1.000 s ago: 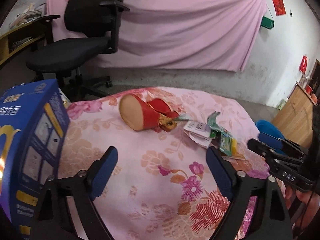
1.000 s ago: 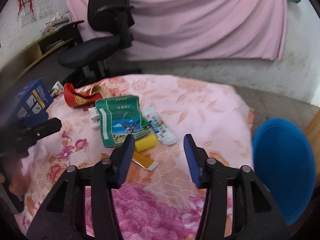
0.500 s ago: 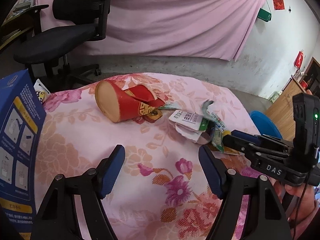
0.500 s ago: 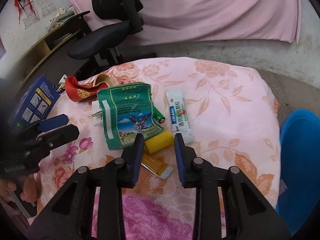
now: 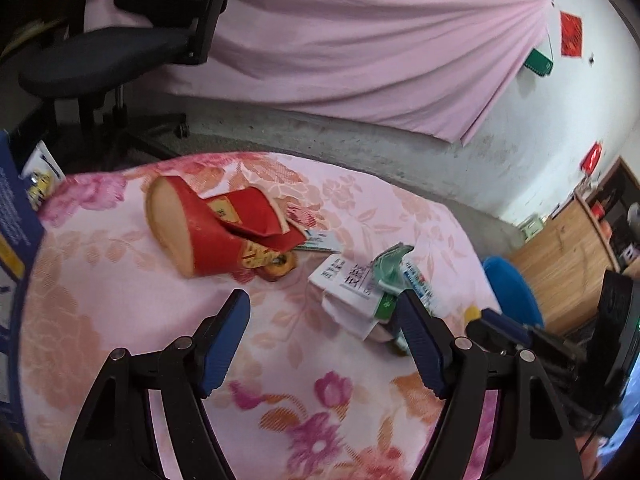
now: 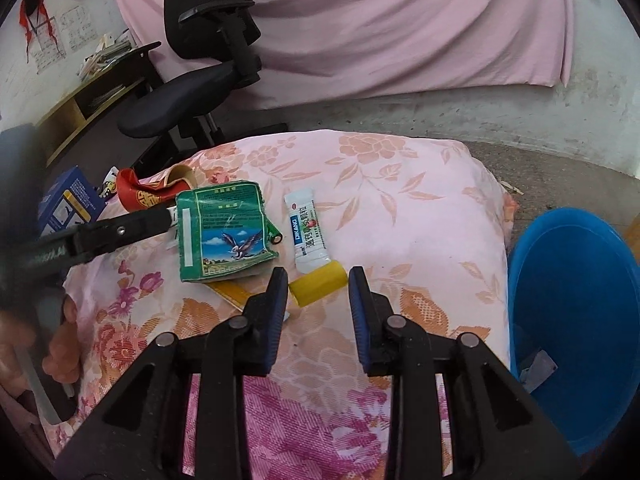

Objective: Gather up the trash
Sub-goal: 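Grasp the white plastic lid with the left tool while the right tool approaches the yellow cap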

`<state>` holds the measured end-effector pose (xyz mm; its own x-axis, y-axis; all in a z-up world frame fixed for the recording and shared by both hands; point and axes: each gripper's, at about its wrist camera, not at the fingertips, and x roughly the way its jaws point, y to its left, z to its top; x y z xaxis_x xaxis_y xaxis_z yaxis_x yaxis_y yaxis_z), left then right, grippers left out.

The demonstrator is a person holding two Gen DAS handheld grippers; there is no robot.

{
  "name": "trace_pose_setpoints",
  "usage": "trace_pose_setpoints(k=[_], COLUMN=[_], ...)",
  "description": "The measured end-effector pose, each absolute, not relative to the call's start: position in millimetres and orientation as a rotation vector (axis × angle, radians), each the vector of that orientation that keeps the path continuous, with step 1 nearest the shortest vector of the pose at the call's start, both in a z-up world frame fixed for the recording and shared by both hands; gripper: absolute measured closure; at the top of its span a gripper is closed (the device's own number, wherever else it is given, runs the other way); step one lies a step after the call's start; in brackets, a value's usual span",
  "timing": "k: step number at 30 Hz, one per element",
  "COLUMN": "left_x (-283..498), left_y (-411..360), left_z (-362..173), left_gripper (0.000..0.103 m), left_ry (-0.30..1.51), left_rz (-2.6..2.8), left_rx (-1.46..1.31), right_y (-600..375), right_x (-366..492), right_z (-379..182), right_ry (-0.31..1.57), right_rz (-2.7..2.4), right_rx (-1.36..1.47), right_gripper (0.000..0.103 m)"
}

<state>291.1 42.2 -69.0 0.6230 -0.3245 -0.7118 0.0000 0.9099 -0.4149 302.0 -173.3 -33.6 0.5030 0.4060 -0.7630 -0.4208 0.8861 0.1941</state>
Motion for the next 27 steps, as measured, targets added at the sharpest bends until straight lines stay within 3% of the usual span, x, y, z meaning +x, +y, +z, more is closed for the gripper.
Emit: trace_pose_setpoints(k=[2,4,8,10,13,23,27], left_x=[293.5,296.2,295.1,296.7,297.0,289.0,288.2], left_y=[41.4,40.2,43.6,45.2,48.3,45.0,36.0], left_z=[-70.8,-74.6,-75.9,-78.9,-82.1,-78.5,-75.1], left_gripper=[0.038,0.051,0.064,0.082,0.087,0.090,0.072], left_ry=[0.890,0.910,0.911,0.930,0.930,0.939,0.934], left_rz=[-0.205,-0.218,-0.217,-0.213,-0.216,-0.255,-0.289], left_rx=[-0.419,-0.424,-0.439,-0.450,-0.491,-0.477,-0.439], right_y=[-176.1,-178.0,-179.0,-177.8,-175.3,-174.5,-179.8], right_x=[302.8,302.3,301.5,301.1,299.5,298.4,298.2], right_z=[-34.1,-34.6,-34.5,-34.8,-34.5,-35.9,-34.4], right_ry=[0.916,0.917,0.918,0.917,0.913,0.908,0.897], right_rz=[0.502,0.502,0.500,0.498,0.493,0.473,0.460], right_rx=[0.000,0.015,0.021,0.013,-0.003,-0.022,0.003], right_gripper=[0.044,0.044,0.044,0.044,0.044,0.044,0.044])
